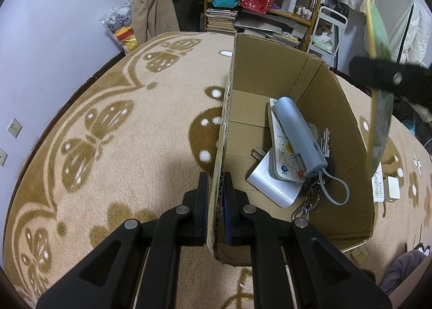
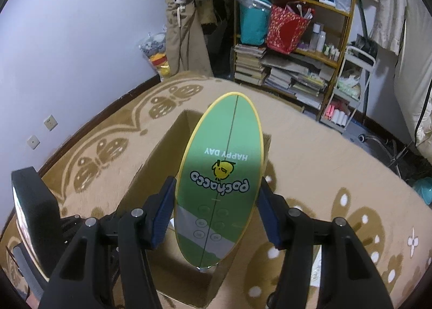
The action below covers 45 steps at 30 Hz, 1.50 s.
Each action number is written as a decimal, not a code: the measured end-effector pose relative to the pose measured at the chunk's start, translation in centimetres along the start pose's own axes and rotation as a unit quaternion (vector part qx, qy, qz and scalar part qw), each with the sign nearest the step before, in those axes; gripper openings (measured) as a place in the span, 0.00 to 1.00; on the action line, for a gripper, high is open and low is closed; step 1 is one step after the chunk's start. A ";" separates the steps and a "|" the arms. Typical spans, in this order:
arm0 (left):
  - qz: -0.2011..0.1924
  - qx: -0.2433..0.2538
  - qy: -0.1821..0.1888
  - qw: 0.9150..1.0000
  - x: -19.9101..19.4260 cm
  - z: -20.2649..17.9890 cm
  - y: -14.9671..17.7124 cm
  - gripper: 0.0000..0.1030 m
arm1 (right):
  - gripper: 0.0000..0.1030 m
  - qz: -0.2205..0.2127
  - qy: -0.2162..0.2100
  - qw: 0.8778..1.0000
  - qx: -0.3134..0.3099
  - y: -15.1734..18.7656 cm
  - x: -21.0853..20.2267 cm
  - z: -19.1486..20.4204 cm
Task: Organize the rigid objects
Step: 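Carry the green board into the box with the right gripper and release, then move the right gripper to the car key and grasp it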
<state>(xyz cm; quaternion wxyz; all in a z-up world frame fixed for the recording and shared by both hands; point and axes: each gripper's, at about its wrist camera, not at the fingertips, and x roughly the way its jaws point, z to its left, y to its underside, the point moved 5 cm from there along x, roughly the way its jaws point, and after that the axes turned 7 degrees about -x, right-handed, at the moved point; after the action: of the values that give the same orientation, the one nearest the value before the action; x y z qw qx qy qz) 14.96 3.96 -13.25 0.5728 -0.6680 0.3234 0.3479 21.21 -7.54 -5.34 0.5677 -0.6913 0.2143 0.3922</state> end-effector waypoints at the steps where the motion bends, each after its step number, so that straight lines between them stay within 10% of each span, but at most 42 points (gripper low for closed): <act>1: 0.000 0.000 0.000 1.000 0.0 0.0 0.1 0.09 | 0.60 0.006 -0.004 1.000 0.004 0.2 0.4 0.0; 16: 0.000 0.000 0.001 1.000 0.1 0.0 0.1 0.09 | 0.62 0.044 -0.027 0.998 0.039 2.2 2.9 -0.5; 22: 0.000 0.000 0.002 1.000 0.1 -0.1 0.2 0.09 | 0.78 0.031 -0.045 0.998 0.039 1.9 1.5 -1.4; 45: 0.001 -0.001 0.003 1.000 0.3 0.1 0.1 0.10 | 0.94 0.026 0.052 0.995 0.076 7.4 -2.8 -10.1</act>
<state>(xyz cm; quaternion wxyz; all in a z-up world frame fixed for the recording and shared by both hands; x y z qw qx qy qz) 15.03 4.02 -13.55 0.5709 -0.6692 0.3259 0.3464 17.02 -19.56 -7.21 0.5965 -0.6599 0.2906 0.3525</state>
